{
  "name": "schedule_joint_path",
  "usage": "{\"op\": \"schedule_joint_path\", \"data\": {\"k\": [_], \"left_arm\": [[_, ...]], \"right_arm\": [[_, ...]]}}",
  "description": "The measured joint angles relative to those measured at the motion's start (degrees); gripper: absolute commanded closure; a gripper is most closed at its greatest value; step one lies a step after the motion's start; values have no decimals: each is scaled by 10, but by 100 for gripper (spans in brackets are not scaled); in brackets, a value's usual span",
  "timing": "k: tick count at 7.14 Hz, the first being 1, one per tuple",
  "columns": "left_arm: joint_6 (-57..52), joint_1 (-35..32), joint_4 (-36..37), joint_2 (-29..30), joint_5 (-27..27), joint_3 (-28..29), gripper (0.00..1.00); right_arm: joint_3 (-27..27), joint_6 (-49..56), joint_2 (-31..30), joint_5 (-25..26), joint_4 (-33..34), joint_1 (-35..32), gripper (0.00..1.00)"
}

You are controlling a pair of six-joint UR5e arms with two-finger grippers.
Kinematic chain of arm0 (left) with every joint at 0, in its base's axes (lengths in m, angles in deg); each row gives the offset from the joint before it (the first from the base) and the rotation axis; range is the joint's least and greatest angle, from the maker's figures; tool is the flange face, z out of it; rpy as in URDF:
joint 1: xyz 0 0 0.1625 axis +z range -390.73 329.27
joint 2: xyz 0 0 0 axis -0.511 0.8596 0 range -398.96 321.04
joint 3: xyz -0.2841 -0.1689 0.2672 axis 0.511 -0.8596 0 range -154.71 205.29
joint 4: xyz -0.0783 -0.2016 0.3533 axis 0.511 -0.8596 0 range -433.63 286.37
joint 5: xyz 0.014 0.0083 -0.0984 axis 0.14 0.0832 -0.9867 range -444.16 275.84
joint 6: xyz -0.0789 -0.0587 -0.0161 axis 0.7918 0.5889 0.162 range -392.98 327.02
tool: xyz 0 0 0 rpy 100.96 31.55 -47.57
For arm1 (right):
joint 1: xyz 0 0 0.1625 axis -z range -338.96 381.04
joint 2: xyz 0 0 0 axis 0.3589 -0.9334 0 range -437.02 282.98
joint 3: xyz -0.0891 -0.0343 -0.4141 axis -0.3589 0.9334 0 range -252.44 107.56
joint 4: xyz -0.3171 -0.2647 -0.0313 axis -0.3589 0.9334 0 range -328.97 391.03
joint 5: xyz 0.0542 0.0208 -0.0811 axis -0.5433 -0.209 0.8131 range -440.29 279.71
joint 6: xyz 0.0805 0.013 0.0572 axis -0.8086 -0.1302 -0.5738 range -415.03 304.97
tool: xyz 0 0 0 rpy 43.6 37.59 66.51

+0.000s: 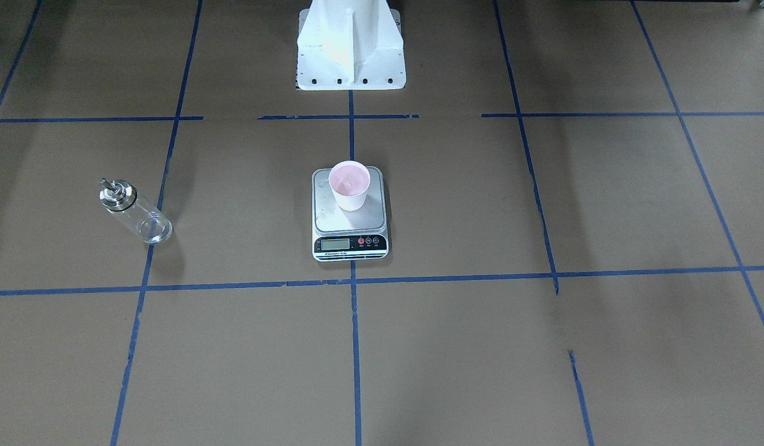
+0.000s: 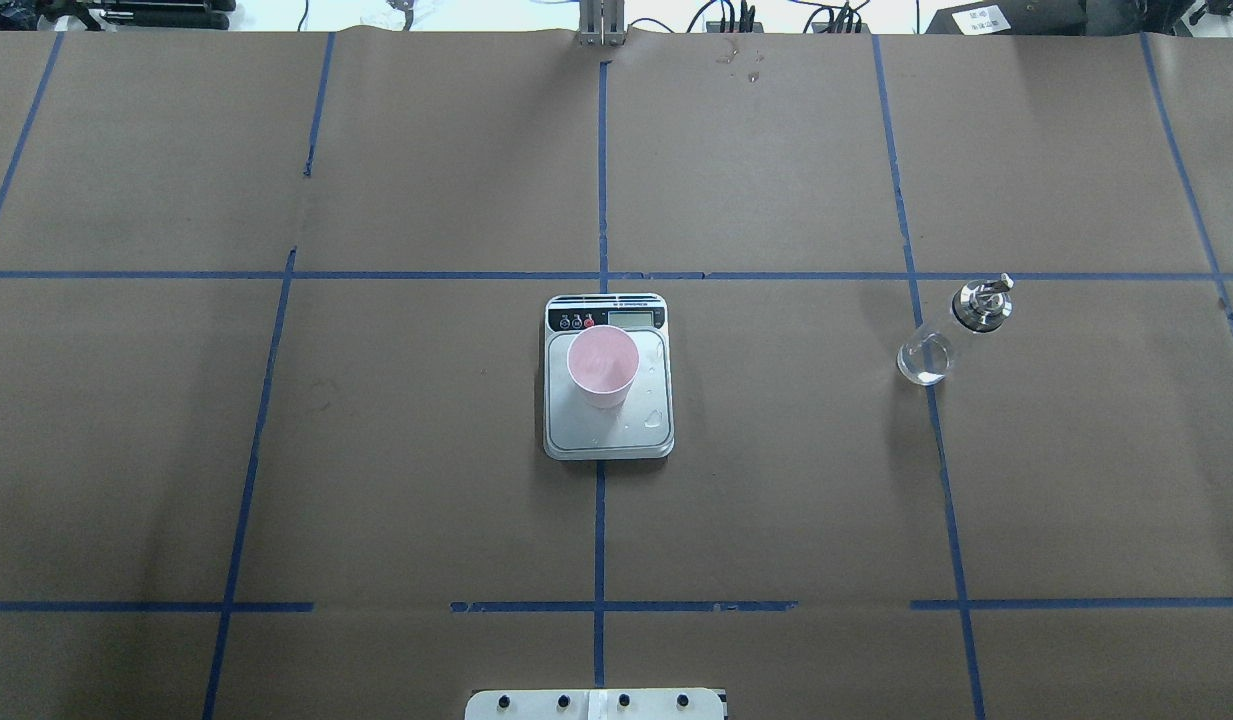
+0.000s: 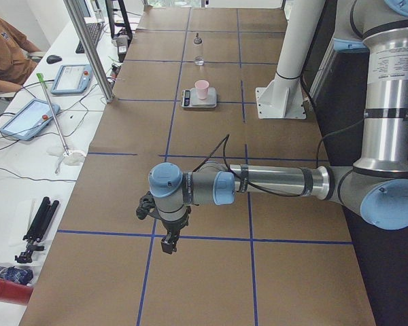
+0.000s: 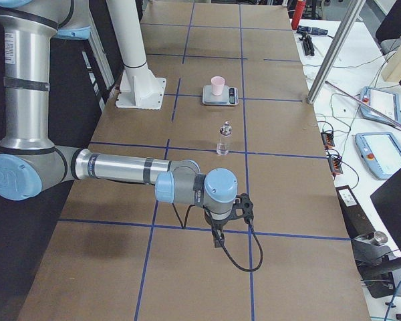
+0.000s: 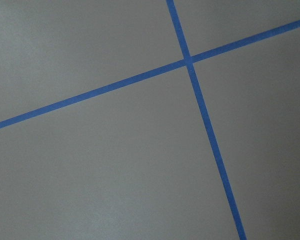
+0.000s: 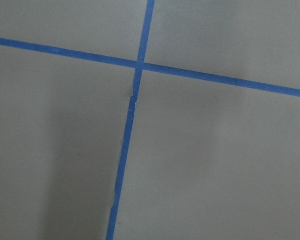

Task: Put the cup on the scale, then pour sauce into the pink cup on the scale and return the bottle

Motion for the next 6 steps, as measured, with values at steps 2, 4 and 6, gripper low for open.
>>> {"op": "schedule_joint_path", "data": {"k": [2,4,6], "left_arm": [[0,-1,-1,1,-1,-2,0],[5,-1,-1,3,0,-3,0],[40,-1,-12,6,0,-4,0]], "right_arm": [[-8,-26,1,-18,-1,0,0],[-14,-48,3,-26,-2,2,0],[-14,-64,4,-26,-6,3,0]]}}
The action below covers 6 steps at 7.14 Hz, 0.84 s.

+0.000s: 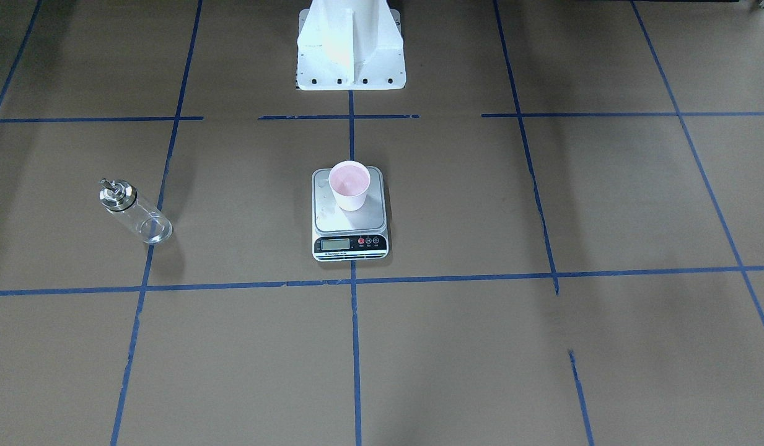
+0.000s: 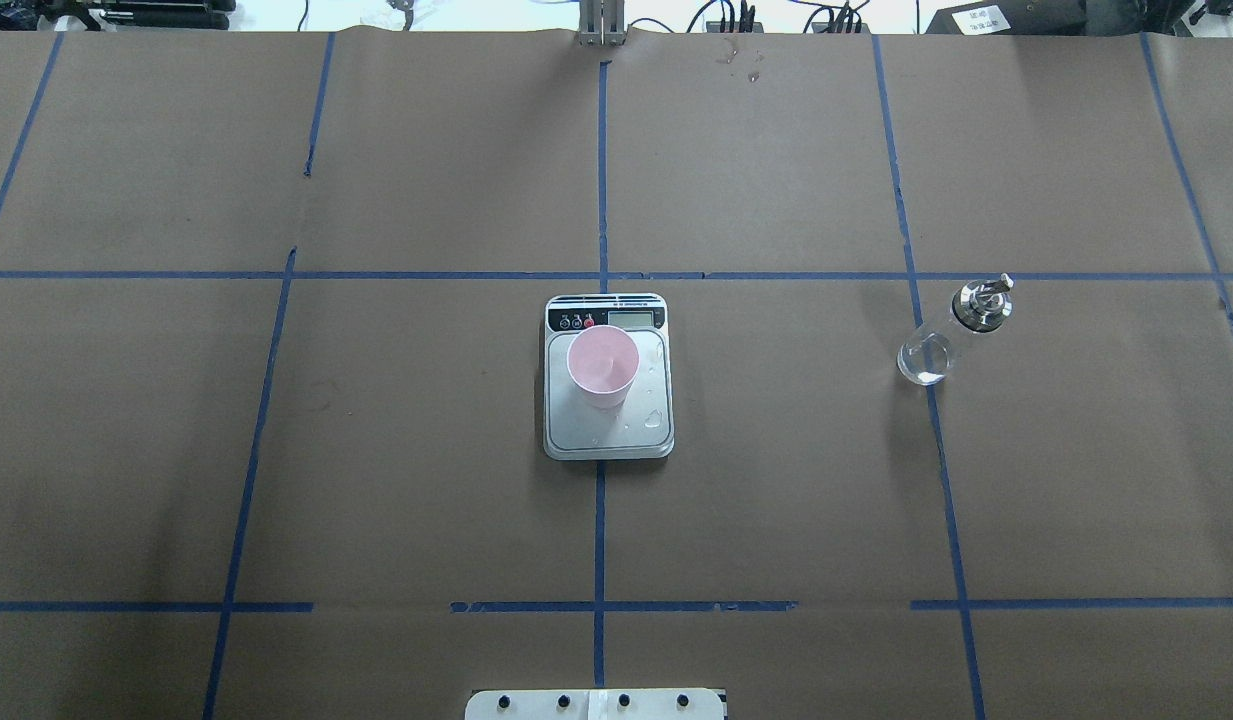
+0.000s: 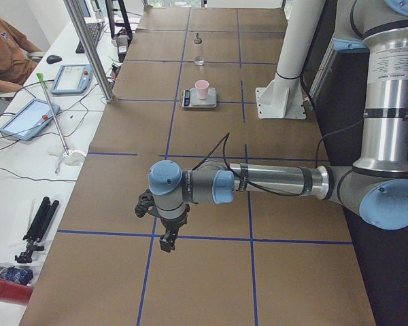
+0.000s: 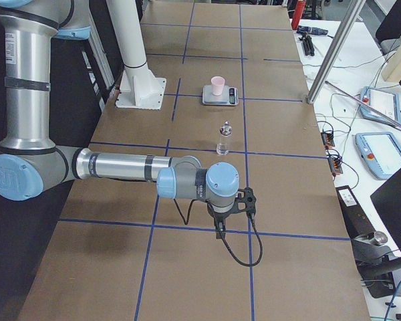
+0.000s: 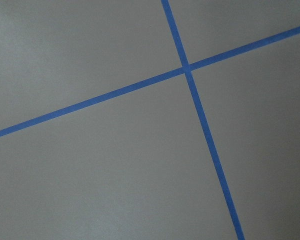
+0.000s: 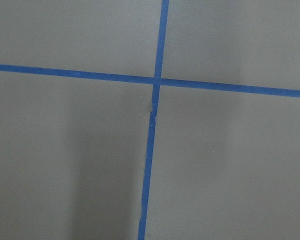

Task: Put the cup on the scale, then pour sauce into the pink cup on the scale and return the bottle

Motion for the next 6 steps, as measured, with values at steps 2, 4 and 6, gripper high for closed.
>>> {"op": "schedule_joint_path", "data": {"k": [2,4,6], "left_arm": [[51,0,-36,0,-1,0,0],[94,0,-56,2,-5,-1,0],[126,0,-60,3,-23,-1,0]], "right_arm": [[4,-22,0,1,-31,1,0],[5,-48,0,1,-54,2,0],[5,-55,0,1,-57,3,0]]}}
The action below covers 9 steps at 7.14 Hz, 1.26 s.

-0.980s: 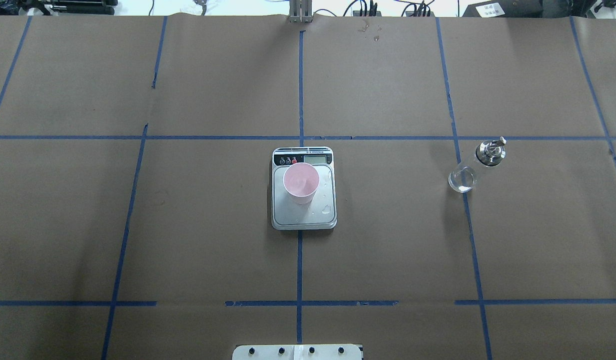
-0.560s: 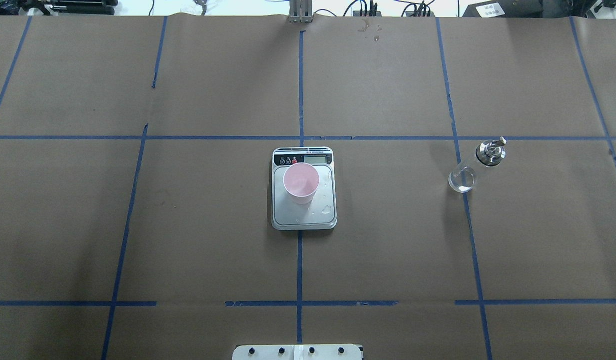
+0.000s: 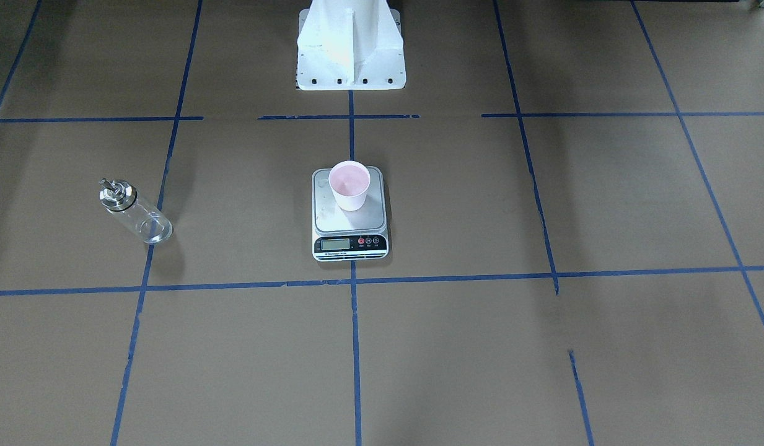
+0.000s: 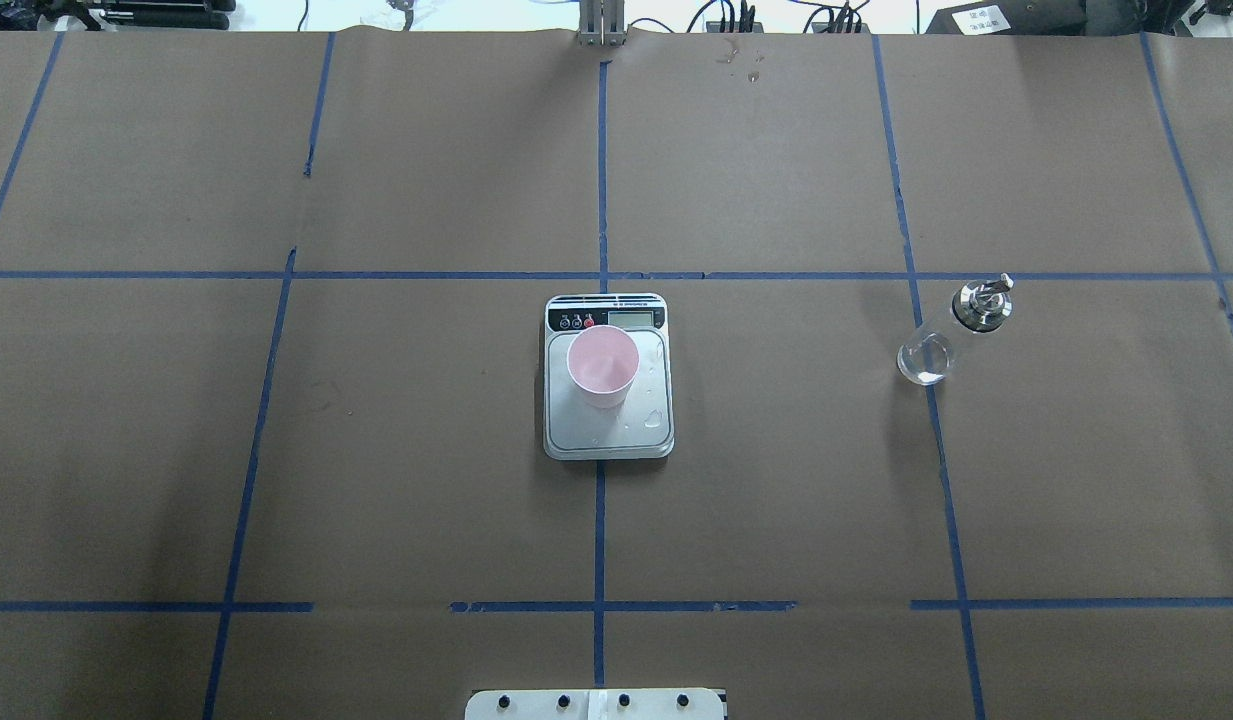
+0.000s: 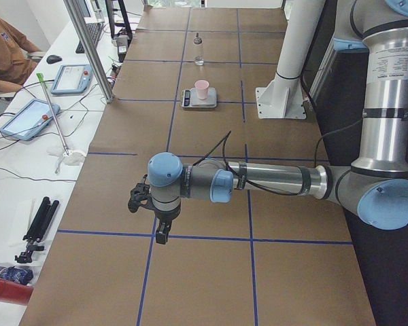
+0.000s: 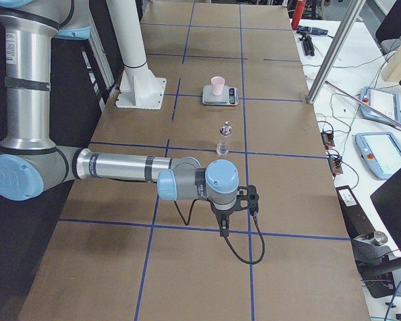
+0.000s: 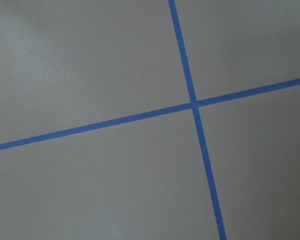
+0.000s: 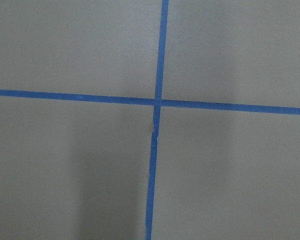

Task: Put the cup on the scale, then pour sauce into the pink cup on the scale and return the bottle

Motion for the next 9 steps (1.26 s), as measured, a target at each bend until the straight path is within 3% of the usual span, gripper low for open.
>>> {"op": "schedule_joint_path", "data": {"k": [9], "left_arm": [[63,0,0,1,-5,-14,0]], "right_arm": [[0,-14,0,-1,-1,0,0]]}}
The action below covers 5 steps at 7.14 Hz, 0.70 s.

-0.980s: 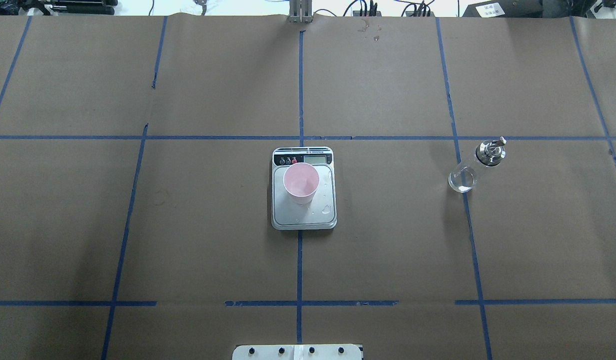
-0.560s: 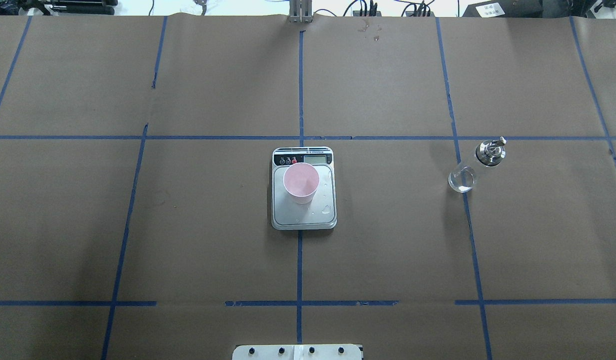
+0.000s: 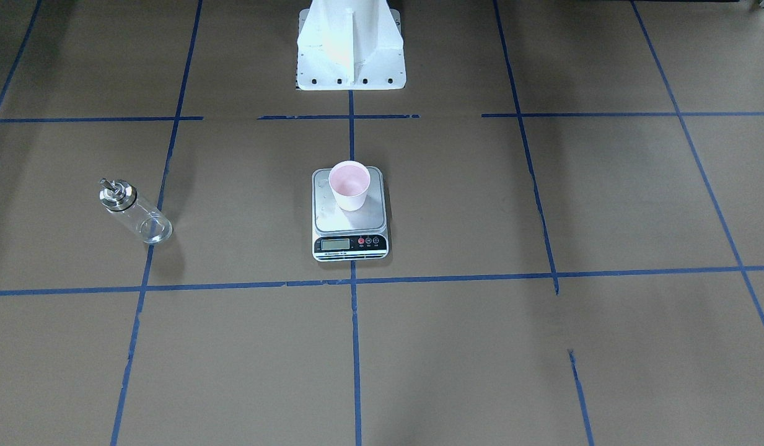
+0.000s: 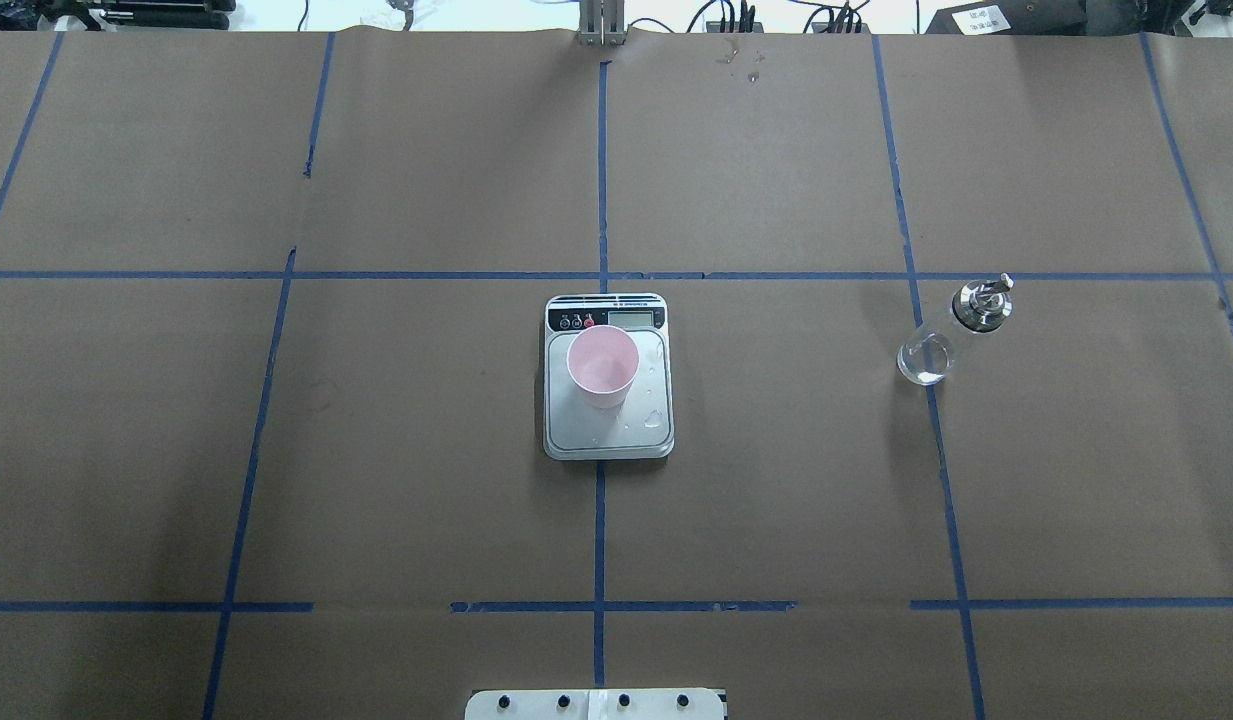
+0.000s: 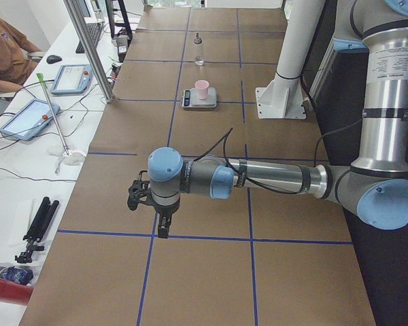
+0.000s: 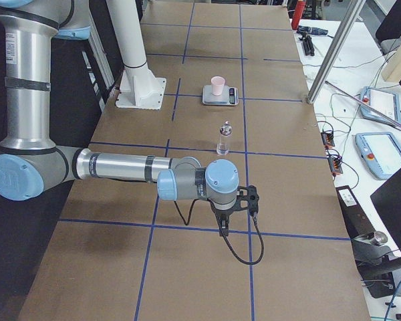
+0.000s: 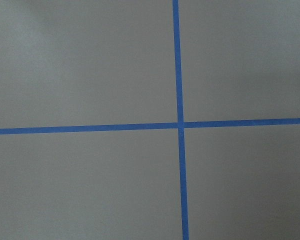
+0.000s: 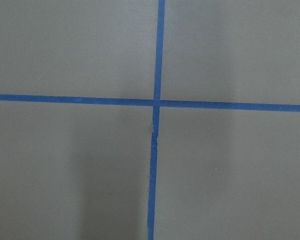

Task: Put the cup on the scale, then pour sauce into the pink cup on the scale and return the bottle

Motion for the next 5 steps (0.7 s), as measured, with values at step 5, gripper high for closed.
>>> {"op": "schedule_joint_path", "data": {"k": [5], "left_arm": [[3,0,0,0,0,-1,0]], "right_arm": [[0,-37,0,0,0,0,0]]}}
